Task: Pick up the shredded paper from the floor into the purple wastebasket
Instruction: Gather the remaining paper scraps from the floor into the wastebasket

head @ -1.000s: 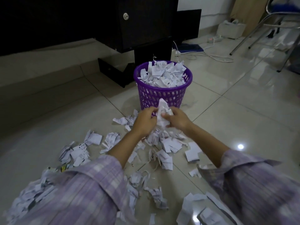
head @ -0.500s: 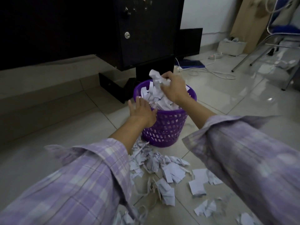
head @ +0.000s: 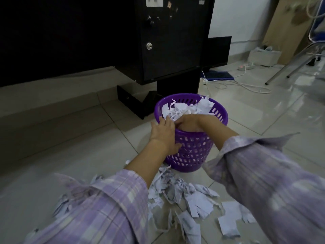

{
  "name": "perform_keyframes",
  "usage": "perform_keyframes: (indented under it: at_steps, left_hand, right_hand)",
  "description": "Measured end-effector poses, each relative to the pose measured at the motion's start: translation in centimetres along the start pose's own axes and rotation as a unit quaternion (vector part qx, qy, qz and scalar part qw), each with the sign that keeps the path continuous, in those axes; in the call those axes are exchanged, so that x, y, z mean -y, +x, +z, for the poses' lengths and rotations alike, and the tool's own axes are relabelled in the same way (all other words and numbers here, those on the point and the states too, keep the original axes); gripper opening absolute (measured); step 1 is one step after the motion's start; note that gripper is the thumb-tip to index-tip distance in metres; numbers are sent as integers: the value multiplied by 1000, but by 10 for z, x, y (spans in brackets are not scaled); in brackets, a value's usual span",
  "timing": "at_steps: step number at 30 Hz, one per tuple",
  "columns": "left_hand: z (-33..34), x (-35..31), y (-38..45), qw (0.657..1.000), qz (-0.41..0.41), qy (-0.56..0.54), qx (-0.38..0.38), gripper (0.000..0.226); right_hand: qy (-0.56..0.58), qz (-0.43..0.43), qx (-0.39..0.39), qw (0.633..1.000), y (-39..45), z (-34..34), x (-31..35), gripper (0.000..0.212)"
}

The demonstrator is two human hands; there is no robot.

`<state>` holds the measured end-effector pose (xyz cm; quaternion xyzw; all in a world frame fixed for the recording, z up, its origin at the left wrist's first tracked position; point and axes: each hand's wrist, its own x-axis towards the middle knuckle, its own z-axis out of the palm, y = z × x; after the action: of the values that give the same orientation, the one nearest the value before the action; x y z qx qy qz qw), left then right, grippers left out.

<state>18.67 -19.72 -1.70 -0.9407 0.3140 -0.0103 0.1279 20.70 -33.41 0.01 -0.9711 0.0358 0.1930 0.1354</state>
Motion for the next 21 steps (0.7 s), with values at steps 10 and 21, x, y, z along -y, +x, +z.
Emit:
perform_keyframes:
  at_steps: [10, 21]
  left_hand:
    - [-1, 0, 2, 1000, 1, 20, 11, 85]
    - [6, 2, 4, 999, 4, -48, 2, 87]
  right_hand:
    - [-126, 27, 50, 990, 9, -5, 14, 34]
    - [-10, 29, -4, 1000, 4, 0, 13, 32]
